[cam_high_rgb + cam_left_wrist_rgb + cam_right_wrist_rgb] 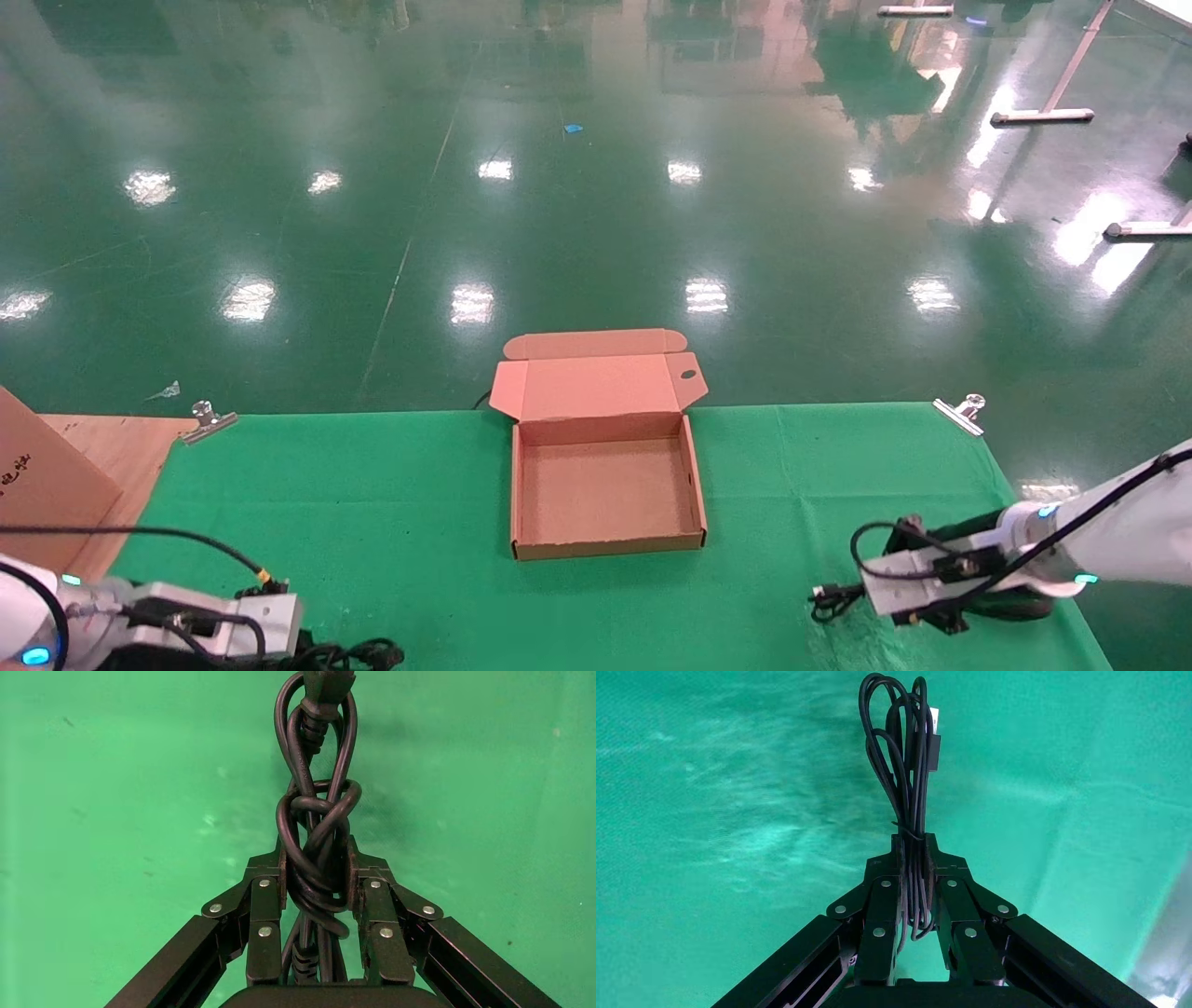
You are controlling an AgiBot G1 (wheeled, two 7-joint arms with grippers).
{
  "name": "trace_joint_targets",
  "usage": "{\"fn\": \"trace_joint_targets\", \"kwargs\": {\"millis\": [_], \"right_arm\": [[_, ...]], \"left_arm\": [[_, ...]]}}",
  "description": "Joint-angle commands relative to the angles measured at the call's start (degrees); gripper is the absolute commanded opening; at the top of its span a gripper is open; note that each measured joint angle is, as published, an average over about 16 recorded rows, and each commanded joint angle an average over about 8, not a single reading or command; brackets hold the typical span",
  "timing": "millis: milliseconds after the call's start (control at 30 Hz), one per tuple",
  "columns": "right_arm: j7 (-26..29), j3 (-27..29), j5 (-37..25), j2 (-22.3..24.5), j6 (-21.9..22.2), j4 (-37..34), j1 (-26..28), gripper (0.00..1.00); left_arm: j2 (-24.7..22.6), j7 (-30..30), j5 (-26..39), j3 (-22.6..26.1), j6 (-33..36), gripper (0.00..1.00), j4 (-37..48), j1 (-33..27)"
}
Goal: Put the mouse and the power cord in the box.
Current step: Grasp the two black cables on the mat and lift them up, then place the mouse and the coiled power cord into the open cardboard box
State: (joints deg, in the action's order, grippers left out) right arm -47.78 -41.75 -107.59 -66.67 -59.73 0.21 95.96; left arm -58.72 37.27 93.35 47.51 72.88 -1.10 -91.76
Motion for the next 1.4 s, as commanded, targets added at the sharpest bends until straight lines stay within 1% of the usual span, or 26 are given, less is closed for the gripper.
{"fn": "trace_joint_targets", "kwargs": {"millis": [33, 200, 300, 400, 500, 600, 767, 900, 1000, 1100, 1167, 1267, 1400], "right_arm": [[0.19, 0.3, 0.44, 0.44, -0.69, 0.04, 0.79, 0.0], [0.51, 1.44, 2.09, 1.79, -6.26, 0.64, 5.41, 0.0], [0.66, 2.1, 3.07, 2.28, -11.07, 1.06, 8.71, 0.0], [0.98, 2.68, 3.95, 2.35, -16.08, 1.38, 12.01, 0.0], [1.67, 3.3, 4.87, 1.83, -20.01, 1.65, 15.21, 0.0], [2.63, 3.96, 5.85, 0.56, -22.0, 1.99, 18.13, 0.0], [3.77, 4.64, 6.84, -2.76, -21.63, 2.43, 20.97, 0.0], [4.11, 4.68, 6.88, -4.98, -19.56, 2.16, 21.29, 0.0], [4.12, 4.66, 6.83, -5.81, -17.75, 1.79, 21.17, 0.0], [3.9, 4.68, 6.83, -6.01, -15.69, 1.48, 21.0, 0.0], [3.71, 4.7, 6.83, -5.95, -14.15, 1.32, 20.86, 0.0], [3.42, 4.73, 6.84, -5.63, -12.02, 1.1, 20.69, 0.0], [2.98, 4.77, 6.88, -4.98, -10.65, 0.82, 20.56, 0.0]], "left_arm": [[0.17, 0.11, -0.03, -0.02, 1.05, 0.0, -0.26, -0.81], [0.03, 0.65, -0.52, -0.31, 6.99, 0.0, -1.64, -5.1], [-0.66, 0.93, -0.86, -0.5, 10.87, 0.0, -2.49, -8.07], [-1.89, 1.26, -1.15, -0.68, 13.18, 0.0, -3.23, -11.0], [-3.64, 1.74, -1.5, -1.01, 12.04, 0.0, -3.88, -13.85], [-5.88, 2.38, -2.01, -1.54, 7.69, 0.0, -4.42, -16.39], [-9.85, 3.65, -2.8, -2.38, -0.28, 0.0, -4.52, -18.98], [-12.38, 5.19, -2.86, -2.49, -3.12, 0.0, -3.93, -19.33], [-14.05, 6.88, -2.75, -2.39, -4.33, 0.0, -3.4, -18.44], [-15.99, 9.41, -2.17, -1.97, -6.72, 0.0, -3.18, -16.29], [-17.24, 11.81, -1.97, -1.81, -9.54, 0.0, -3.76, -14.23], [-18.64, 16.13, -2.32, -1.92, -15.32, 0.0, -5.87, -10.58], [-19.34, 21.0, -5.21, -3.18, -22.92, 0.0, -9.94, -5.7]]}}
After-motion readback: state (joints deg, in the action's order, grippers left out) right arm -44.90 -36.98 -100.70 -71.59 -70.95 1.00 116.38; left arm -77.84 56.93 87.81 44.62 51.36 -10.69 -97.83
